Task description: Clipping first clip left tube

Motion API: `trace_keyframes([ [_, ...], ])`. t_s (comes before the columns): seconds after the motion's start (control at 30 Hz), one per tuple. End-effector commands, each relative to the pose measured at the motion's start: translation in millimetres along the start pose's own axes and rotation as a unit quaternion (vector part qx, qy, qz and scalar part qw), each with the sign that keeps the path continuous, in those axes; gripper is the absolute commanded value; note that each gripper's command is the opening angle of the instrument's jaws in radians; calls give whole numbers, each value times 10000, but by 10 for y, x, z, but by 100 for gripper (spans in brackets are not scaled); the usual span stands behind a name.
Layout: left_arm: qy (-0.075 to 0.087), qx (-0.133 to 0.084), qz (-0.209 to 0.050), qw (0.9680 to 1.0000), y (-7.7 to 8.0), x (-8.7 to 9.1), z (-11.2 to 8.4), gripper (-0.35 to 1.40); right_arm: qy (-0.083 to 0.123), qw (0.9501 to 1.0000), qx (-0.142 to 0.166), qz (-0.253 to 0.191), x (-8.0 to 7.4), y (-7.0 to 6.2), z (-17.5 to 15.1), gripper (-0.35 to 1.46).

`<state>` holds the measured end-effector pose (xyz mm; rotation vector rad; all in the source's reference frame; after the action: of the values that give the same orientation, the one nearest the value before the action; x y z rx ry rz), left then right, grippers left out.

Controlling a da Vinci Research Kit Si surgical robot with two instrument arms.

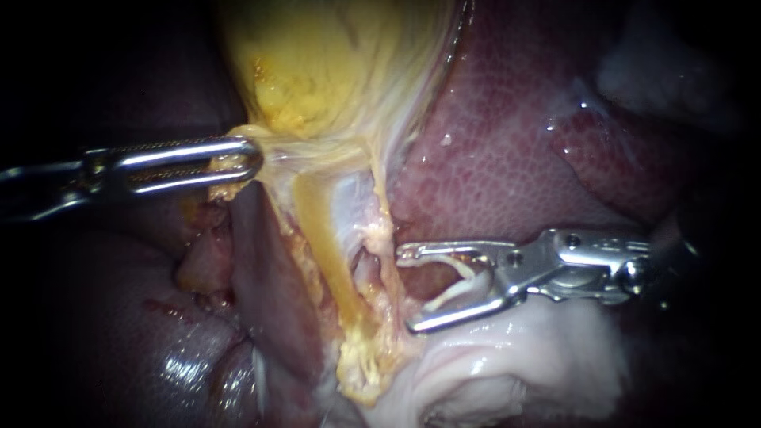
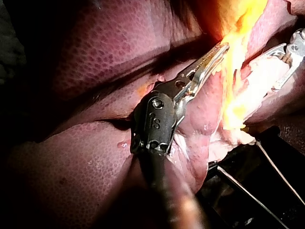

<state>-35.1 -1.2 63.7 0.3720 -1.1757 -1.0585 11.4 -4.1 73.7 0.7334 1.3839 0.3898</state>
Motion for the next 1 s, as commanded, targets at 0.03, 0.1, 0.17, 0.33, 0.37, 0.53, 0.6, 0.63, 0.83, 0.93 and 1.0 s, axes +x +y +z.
trace_keyframes([
  [0.03, 0, -2, 3, 10000, 0, 0, 0, -35, -27, 10000, 25, 27, -4, 1, 4, 60],
  [0.1, 2, 10, 4, 10000, -1, 0, 0, -35, -36, 10000, 58, 55, -14, 4, 14, 60],
  [0.17, 0, 6, 6, 10000, -2, 1, 1, -35, -57, 9999, 80, 90, -21, 6, 22, 60],
  [0.33, 8, 42, 9, 10000, -8, 3, 2, -35, -96, 9998, 94, 113, -33, 14, 38, 60],
  [0.37, 6, 37, 9, 10000, -9, 3, 2, -35, -97, 9999, 91, 110, -35, 15, 39, 60],
  [0.53, 12, 61, 5, 10000, -17, 2, 2, -35, -109, 9998, 72, 137, -38, 24, 40, 60],
  [0.6, 11, 58, 5, 10000, -19, 2, 2, -35, -109, 9998, 69, 136, -39, 26, 42, 60],
  [0.63, 11, 57, 4, 10000, -20, 2, 2, -35, -108, 9998, 64, 134, -40, 27, 44, 60],
  [0.83, 15, 71, 4, 10000, -21, 2, 2, -35, -135, 9997, 121, 172, -46, 28, 55, 60],
  [0.93, 14, 70, 4, 10000, -21, 2, 2, -35, -144, 9996, 155, 181, -51, 29, 63, 60],
  [1.0, 15, 71, 4, 10000, -21, 2, 1, -35, -166, 9995, 185, 194, -54, 28, 65, 60],
])
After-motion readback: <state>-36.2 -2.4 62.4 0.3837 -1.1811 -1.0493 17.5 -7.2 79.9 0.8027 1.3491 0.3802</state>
